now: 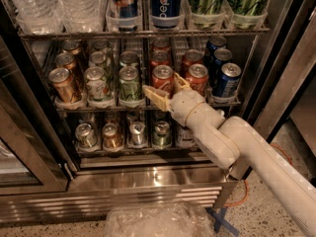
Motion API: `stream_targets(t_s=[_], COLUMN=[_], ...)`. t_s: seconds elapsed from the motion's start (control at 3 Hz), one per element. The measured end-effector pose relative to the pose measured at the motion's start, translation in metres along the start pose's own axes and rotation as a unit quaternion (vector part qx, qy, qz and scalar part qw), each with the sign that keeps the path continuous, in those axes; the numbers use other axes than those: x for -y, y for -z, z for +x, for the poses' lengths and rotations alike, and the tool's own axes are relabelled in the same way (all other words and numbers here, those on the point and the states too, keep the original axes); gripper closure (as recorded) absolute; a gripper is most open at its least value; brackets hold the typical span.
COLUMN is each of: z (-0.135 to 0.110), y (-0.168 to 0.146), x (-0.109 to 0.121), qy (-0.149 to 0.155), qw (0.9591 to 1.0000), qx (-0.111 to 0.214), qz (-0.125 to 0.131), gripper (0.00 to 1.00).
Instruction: Pick coke can from middle shelf of fridge
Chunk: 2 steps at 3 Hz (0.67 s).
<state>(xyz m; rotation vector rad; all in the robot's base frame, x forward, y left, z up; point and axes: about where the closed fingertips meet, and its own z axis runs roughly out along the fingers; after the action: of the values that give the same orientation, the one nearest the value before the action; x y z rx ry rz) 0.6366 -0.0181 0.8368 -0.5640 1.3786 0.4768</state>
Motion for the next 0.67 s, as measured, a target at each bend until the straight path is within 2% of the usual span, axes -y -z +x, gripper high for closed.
stream_targets(t_s=[0.33, 0.67], z=[0.0000, 0.0000], y=[0.0000, 0.0000], x=[0.0000, 0.0000], qy=[0.000, 0.000], qw=[1.0000, 1.0000], qx=[0.000, 0.000], qz=[0.000, 0.000], gripper=[0.50, 0.73])
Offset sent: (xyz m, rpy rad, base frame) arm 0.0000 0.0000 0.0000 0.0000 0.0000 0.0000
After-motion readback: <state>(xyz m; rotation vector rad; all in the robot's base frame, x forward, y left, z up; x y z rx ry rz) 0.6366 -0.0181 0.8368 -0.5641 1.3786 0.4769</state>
